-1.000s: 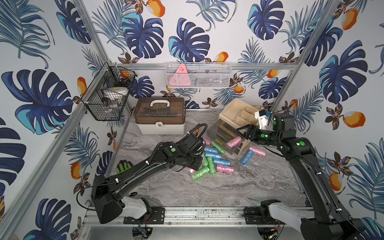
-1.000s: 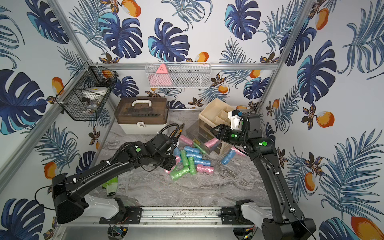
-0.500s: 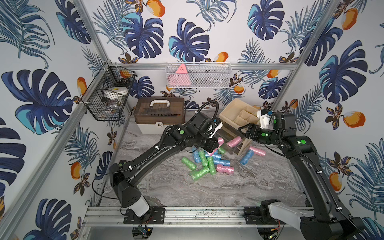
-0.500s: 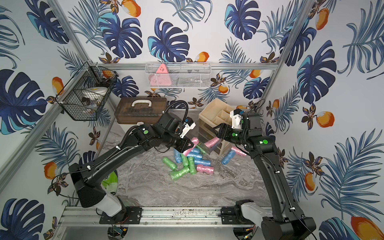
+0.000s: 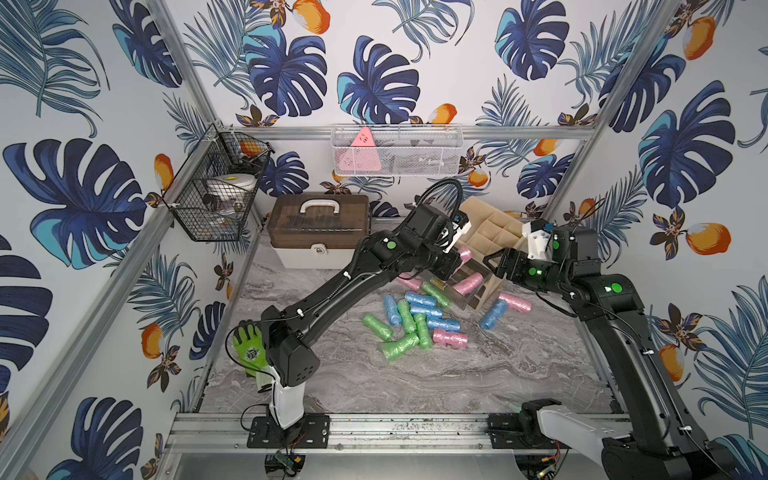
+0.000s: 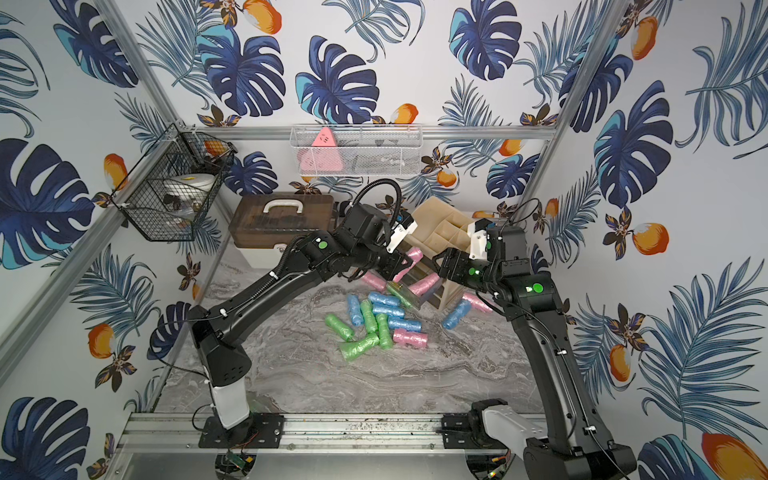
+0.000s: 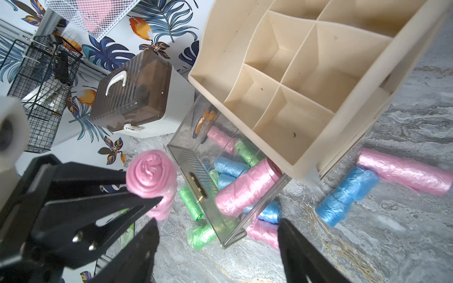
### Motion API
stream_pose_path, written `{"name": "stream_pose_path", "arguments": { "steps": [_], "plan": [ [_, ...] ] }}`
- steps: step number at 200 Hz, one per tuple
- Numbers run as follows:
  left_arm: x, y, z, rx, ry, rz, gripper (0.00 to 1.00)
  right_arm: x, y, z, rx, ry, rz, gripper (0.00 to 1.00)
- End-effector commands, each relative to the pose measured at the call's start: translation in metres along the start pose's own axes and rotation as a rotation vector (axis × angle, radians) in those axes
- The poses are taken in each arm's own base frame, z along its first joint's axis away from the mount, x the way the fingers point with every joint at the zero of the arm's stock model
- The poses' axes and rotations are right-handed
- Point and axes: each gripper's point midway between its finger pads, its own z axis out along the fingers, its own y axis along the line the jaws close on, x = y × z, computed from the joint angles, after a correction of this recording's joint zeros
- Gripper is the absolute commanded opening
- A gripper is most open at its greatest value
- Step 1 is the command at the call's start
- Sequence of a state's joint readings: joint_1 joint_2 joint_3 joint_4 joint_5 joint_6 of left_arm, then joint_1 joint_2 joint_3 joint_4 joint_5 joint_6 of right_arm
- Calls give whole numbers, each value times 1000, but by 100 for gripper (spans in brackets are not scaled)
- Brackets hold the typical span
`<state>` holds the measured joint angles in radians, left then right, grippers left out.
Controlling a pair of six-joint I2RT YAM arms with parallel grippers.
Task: Sort the rolls of trash bags by color and place them into the drawer
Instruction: Place the roll of trash bags in the drawer.
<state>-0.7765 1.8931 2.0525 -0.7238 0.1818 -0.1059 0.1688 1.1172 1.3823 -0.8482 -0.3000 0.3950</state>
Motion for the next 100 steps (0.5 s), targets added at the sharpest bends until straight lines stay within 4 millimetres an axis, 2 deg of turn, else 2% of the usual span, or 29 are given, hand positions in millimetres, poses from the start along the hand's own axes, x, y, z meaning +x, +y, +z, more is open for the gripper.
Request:
{"name": "stream_pose_path", "arguments": {
  "steps": [1, 36, 100],
  "plan": [
    [-19, 2, 6, -11, -80, 48, 20, 0, -1, -3, 12, -2, -12, 78],
    [-15, 5, 27, -4, -68, 45, 20, 2, -2, -1, 8, 5, -12, 78],
    [19, 11, 61, -8, 56, 62, 20, 2, -3, -3, 14, -1, -16, 78]
  ]
}}
